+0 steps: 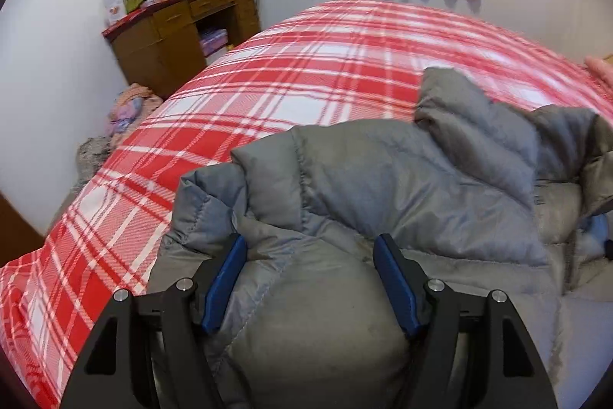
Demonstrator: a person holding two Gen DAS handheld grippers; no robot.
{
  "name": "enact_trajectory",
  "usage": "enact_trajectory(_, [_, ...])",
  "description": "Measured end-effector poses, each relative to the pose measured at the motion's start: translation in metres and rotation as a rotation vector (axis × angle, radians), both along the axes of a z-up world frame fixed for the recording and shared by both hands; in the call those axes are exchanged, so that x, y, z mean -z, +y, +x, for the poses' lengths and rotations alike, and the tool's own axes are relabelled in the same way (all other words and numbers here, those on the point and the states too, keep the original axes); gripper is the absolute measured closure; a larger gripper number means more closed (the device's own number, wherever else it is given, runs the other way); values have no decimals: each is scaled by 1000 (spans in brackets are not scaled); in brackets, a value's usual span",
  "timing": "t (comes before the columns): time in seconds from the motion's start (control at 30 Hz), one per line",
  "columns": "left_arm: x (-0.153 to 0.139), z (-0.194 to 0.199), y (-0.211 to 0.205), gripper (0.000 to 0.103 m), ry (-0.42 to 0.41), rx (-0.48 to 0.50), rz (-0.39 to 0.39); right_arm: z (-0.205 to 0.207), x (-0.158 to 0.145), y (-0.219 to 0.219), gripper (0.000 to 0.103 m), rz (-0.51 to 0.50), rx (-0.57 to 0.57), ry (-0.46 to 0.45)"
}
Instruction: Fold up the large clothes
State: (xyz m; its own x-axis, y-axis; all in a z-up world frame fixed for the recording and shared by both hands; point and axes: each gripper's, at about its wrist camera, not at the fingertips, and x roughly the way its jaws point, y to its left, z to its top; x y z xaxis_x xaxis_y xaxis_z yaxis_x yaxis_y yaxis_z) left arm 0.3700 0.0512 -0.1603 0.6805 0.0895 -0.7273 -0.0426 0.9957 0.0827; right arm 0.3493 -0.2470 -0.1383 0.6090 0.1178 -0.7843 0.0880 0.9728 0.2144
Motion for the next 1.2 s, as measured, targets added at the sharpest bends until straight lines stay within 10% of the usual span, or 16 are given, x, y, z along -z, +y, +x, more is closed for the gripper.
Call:
enact_trajectory(0.23, [2, -3, -10, 33, -5, 26, 36, -9, -34, -13, 84, 121, 36, -153])
enact_trajectory(0.37, [4, -2, -11, 33, -6, 16, 42, 7, -69, -16, 14, 204, 93, -232])
enact_trajectory(0.5, [4, -1, -11, 33, -1, 18, 43, 58, -59, 5, 30, 195, 36, -69])
enact_trajectory(0.6, [1, 0, -11, 33, 19, 43, 37, 65, -36, 15, 84, 143, 12, 49])
enact_trajectory(0.83, [-40, -7, -29, 33, -28, 171, -76, 8, -1, -8, 90, 128, -6, 48])
enact_trajectory(1.2, [-37, 26, -150, 33, 3, 347, 106, -12, 12, -23, 92, 226, -34, -110])
